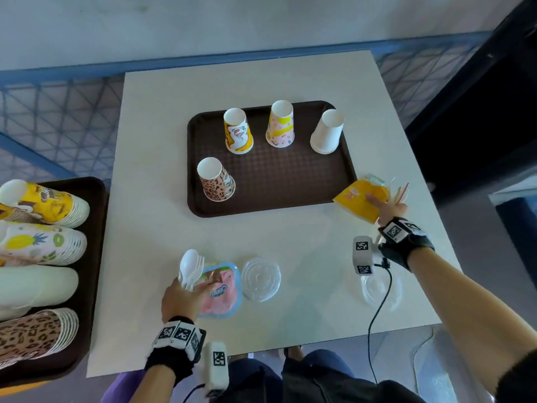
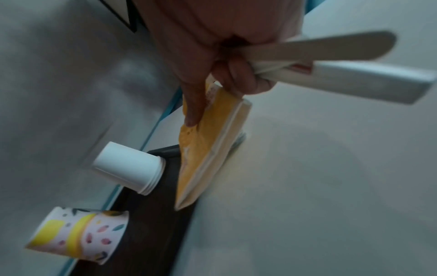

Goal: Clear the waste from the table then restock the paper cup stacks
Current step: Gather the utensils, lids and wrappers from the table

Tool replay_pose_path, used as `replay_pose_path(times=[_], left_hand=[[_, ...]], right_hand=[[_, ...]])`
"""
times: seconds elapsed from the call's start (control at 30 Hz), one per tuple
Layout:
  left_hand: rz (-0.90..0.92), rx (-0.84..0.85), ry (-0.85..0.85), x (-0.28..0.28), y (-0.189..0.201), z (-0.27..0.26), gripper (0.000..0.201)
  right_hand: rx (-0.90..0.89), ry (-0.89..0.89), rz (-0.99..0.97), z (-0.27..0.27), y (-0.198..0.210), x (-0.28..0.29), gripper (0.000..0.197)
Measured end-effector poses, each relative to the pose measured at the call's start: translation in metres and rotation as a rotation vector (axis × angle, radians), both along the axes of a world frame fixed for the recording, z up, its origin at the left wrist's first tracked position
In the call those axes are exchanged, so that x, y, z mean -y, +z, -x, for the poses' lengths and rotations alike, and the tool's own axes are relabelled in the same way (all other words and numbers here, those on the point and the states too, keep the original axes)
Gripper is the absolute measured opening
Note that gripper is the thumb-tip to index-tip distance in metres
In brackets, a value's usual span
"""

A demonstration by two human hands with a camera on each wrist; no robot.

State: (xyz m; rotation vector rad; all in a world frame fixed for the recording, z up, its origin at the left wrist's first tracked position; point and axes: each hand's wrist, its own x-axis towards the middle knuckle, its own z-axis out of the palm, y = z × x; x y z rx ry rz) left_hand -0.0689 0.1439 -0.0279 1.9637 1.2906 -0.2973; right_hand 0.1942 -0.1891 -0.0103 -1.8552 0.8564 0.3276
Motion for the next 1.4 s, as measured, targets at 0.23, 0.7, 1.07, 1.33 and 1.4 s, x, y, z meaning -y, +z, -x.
replay_pose_path(times=[0.23, 0.7, 1.07, 1.33, 1.4], left_hand=[[0.026, -0.041, 0.064, -0.005, 0.002, -0.005, 0.075], [0.073, -0.057, 0.068, -0.006, 0.012, -0.01, 0.096], [0.109, -0.026, 0.129, 0.003, 0.019, -0.004, 0.091], [0.105, -0.006, 0.114, 0.005, 0.017, 0.0, 0.083], [0.093, -0.007, 0.103, 0.005, 0.017, 0.0, 0.074]], right_hand=[[-0.035, 0.226, 0.047, -0.035, -0.016, 0.017, 0.083], [-0.099, 0.817, 0.177, -0.087, -0.008, 0.026, 0.093], [-0.132, 1.008, 0.205, -0.095, 0.004, 0.018, 0.065], [-0.19, 0.918, 0.475, -0.063, -0.01, 0.044, 0.052], [-0.177, 0.876, 0.48, -0.052, -0.014, 0.048, 0.046]])
